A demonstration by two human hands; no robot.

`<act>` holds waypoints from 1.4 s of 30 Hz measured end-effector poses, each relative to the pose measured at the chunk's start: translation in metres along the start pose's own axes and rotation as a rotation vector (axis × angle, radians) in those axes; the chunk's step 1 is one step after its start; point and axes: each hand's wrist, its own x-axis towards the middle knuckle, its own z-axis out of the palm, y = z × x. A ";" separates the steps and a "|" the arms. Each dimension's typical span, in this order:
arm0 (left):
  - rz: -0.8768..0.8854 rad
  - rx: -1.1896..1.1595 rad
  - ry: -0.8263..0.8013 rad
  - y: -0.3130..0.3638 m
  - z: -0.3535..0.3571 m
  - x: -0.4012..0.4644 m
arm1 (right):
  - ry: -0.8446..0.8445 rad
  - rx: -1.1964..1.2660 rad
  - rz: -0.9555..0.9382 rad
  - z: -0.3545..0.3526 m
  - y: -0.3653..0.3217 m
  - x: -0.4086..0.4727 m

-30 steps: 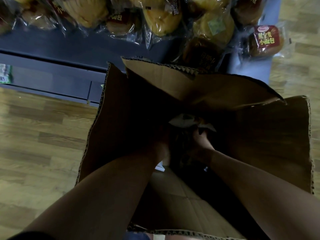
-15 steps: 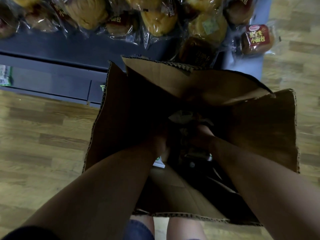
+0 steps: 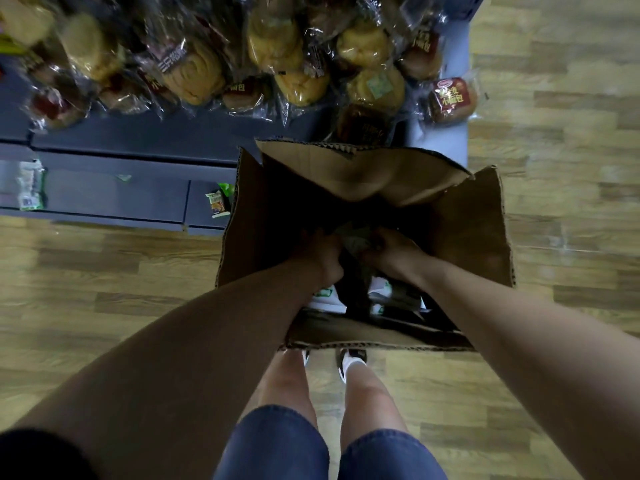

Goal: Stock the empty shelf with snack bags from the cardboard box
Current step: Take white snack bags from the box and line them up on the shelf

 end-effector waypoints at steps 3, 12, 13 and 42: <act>-0.050 -0.065 0.047 0.008 -0.020 -0.024 | 0.140 -0.001 -0.010 0.000 -0.003 -0.015; -0.007 -0.050 0.371 0.031 -0.057 -0.106 | 0.482 -0.018 -0.051 -0.014 -0.020 -0.067; 0.005 -0.046 0.409 0.031 -0.060 -0.113 | 0.521 -0.028 -0.069 -0.017 -0.023 -0.075; 0.457 0.058 1.239 0.020 -0.169 -0.249 | 1.206 -0.154 -0.619 -0.074 -0.146 -0.206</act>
